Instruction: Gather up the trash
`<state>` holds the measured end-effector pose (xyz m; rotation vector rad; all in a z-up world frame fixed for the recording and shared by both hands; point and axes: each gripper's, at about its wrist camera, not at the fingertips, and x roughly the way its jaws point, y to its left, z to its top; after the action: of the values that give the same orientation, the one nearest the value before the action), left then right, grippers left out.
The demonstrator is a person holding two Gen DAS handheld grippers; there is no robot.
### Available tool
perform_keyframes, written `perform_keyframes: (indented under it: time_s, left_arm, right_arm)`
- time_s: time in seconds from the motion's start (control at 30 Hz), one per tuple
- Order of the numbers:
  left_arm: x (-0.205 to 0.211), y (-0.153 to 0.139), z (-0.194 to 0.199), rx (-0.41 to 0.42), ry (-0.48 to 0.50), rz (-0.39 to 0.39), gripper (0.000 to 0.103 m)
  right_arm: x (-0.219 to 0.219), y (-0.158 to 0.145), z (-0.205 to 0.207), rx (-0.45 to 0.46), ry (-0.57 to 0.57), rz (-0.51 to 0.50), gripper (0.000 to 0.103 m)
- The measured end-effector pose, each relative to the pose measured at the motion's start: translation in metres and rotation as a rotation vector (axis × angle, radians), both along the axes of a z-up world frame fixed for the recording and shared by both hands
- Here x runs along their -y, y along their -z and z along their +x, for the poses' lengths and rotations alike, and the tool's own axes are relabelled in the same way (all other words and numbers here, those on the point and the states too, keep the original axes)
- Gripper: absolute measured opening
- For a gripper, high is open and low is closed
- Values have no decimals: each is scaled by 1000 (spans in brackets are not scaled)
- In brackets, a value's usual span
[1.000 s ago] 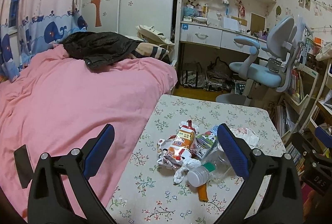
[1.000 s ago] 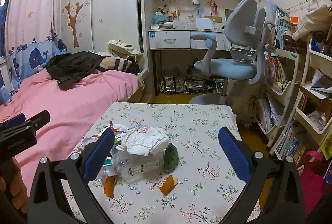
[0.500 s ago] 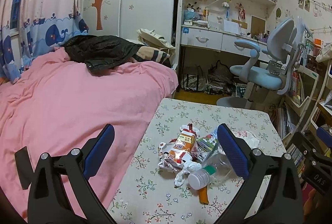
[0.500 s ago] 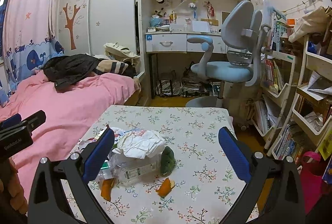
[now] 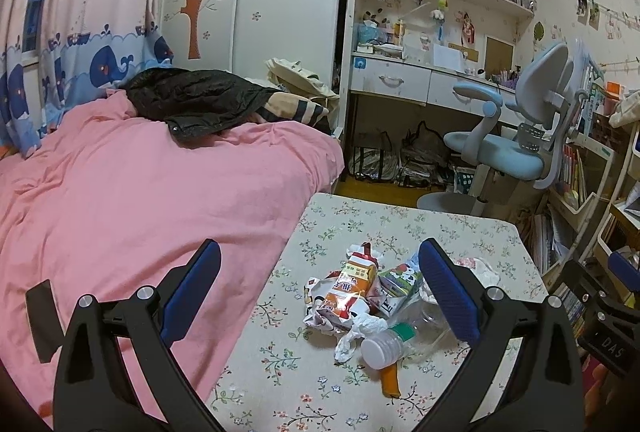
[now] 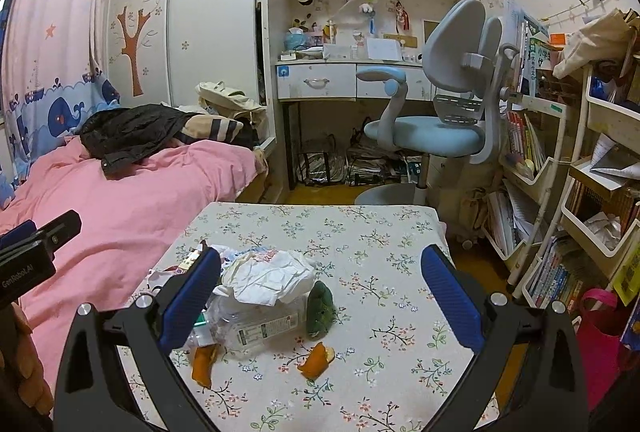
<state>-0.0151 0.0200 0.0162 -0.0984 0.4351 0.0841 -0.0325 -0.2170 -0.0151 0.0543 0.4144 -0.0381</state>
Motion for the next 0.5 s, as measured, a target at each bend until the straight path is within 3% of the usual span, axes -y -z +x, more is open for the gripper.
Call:
perform_keyframes:
  time_s: [0.5]
  left_arm:
    - [-1, 2, 0, -2, 0, -6, 96]
  right_arm:
    - [-1, 1, 1, -2, -3, 0, 97]
